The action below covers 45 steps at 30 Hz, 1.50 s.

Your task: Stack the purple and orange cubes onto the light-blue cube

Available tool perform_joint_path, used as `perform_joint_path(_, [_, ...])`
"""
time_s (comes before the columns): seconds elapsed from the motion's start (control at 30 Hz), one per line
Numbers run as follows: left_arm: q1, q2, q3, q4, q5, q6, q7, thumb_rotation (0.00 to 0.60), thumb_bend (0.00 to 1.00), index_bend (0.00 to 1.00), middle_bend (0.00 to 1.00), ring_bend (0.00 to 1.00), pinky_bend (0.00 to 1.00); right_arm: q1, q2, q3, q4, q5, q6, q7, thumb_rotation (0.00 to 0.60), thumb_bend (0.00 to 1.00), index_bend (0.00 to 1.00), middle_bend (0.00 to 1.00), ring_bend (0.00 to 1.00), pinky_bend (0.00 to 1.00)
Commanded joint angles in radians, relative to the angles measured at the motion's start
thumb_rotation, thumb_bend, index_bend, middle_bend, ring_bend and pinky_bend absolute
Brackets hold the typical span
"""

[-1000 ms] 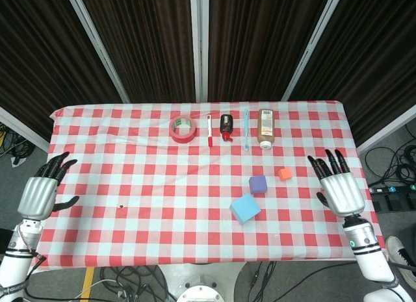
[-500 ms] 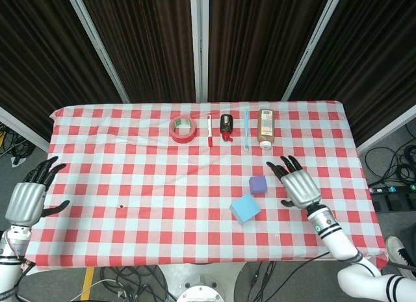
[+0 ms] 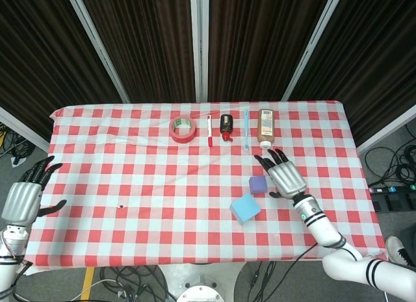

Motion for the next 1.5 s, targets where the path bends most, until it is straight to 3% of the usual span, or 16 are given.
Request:
perform_joint_path(0.03, [0.0, 0.005, 0.001, -0.006, -0.001, -0.002, 0.002, 0.6, 0.2, 0.23, 0.19, 0.13, 0.24, 0.012, -0.024, -0.003, 0.023, 0.015, -0.009, -0.016, 0.6, 0.0, 0.01, 0.25, 0.0, 0.04])
perform_joint_path(0.6, [0.006, 0.005, -0.005, 0.013, -0.015, -0.007, -0.008, 0.6, 0.2, 0.23, 0.19, 0.13, 0.24, 0.071, -0.13, -0.012, 0.15, 0.078, -0.064, -0.013, 0.6, 0.01, 0.01, 0.31, 0.06, 0.04])
perform_joint_path(0.97, [0.007, 0.003, -0.005, 0.024, -0.016, -0.013, -0.025, 0.6, 0.2, 0.23, 0.19, 0.13, 0.24, 0.081, -0.155, -0.019, 0.177, 0.076, -0.053, 0.012, 0.6, 0.14, 0.01, 0.45, 0.19, 0.06])
perform_joint_path(1.27, [0.009, 0.003, -0.009, 0.026, -0.015, -0.003, -0.028, 0.6, 0.2, 0.23, 0.19, 0.13, 0.24, 0.081, -0.048, 0.0, 0.08, 0.051, -0.001, -0.011, 0.6, 0.16, 0.01, 0.49, 0.2, 0.07])
perform_joint_path(1.4, [0.002, 0.005, -0.009, 0.021, -0.024, -0.027, -0.004, 0.6, 0.2, 0.23, 0.19, 0.13, 0.24, 0.109, 0.032, 0.013, 0.032, 0.055, -0.043, -0.023, 0.6, 0.16, 0.01, 0.49, 0.2, 0.07])
perform_joint_path(1.5, [-0.003, 0.002, -0.011, 0.02, -0.031, -0.041, -0.001, 0.6, 0.2, 0.23, 0.19, 0.13, 0.24, 0.136, 0.102, -0.001, -0.012, -0.005, -0.087, 0.007, 0.6, 0.17, 0.01, 0.5, 0.2, 0.09])
